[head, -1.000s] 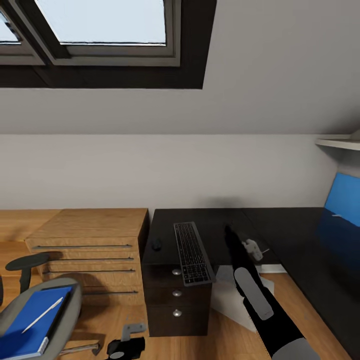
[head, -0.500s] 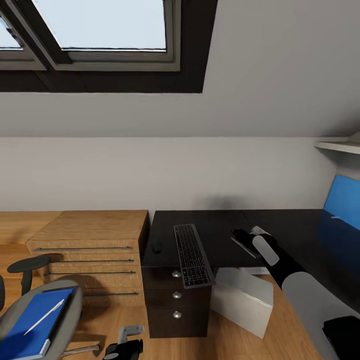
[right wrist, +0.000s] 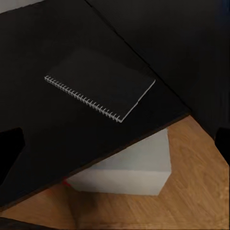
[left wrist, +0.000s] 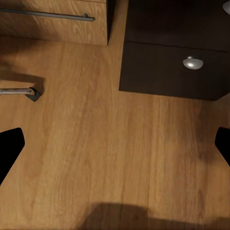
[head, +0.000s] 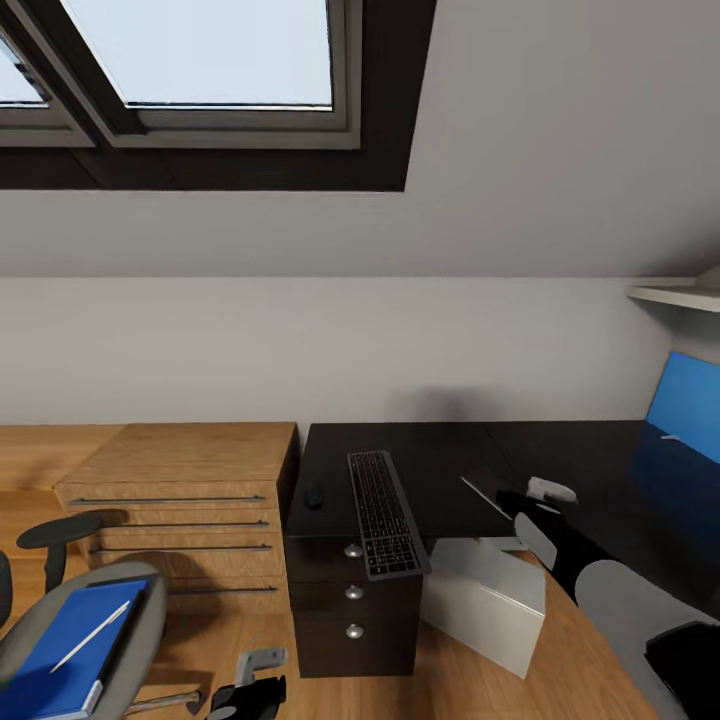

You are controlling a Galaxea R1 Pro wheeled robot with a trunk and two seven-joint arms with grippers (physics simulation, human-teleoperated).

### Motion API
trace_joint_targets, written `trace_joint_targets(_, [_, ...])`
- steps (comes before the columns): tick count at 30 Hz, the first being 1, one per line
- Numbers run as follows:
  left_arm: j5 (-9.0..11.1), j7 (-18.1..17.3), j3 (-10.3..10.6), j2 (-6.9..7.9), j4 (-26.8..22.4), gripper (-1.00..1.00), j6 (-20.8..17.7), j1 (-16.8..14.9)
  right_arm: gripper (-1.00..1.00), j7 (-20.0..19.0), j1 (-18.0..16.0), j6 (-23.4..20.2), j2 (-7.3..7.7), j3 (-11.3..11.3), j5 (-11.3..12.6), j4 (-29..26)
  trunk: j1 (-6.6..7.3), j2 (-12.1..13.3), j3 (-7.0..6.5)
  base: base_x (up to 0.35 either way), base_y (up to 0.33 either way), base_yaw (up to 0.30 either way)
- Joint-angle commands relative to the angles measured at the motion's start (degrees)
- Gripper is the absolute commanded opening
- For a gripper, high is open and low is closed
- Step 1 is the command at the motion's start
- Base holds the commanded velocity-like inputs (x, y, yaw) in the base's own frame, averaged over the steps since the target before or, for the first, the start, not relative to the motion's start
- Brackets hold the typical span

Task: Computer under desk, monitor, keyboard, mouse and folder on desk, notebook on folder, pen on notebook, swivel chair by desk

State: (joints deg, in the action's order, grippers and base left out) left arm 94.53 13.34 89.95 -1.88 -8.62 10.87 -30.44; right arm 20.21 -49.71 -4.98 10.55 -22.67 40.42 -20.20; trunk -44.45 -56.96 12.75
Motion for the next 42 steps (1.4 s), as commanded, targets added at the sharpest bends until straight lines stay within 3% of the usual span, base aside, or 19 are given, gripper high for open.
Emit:
trace_joint_targets(1, [0.39, 0.31, 0.5, 0.05, -0.11, 1.0, 0.19, -0.06, 1.0, 0.36, -0.03, -0.17, 0.01, -0.66, -0.12, 0.98, 0.0, -0.06, 0.08, 0.0, 0.0, 0.0])
trace_joint_targets(8, [0.39, 0.2, 0.49, 0.18, -0.08, 1.0, 0.2, -0.05, 1.0, 0.26, 0.79, -0.01, -0.41, -0.88, -0.52, 2.66, 0.0, -0.06, 0.08, 0.0, 0.0, 0.0])
trace_joint_targets(12, [0.39, 0.35, 0.48, 0.42, 0.1, 1.0, 0.33, -0.05, 1.0, 0.02, 7.49, 4.94, -1.63, -1.08, -1.74, 0.84, 0.0, -0.06, 0.08, 0.0, 0.0, 0.0])
trace_joint_targets(15, [0.73, 0.71, 0.14, 0.22, -0.18, 1.0, 0.13, -0.39, 1.0, -0.3, 9.28, 6.74, -2.12, -0.78, -2.84, -0.17, 0.0, -0.06, 0.08, 0.0, 0.0, 0.0])
trace_joint_targets(26, [0.42, 0.93, 0.37, -3.16, -0.11, 1.0, 2.96, 0.42, 1.0, -0.16, 8.37, 8.82, -4.5, -1.59, -1.97, 1.46, 0.0, -0.06, 0.08, 0.0, 0.0, 0.0])
trace_joint_targets(42, [0.39, 0.98, 0.49, -3.65, -0.08, 1.0, 4.49, 0.73, 1.0, 0.03, 8.23, 9.6, -5.3, -1.34, -2.01, 1.59, 0.0, -0.06, 0.08, 0.0, 0.0, 0.0])
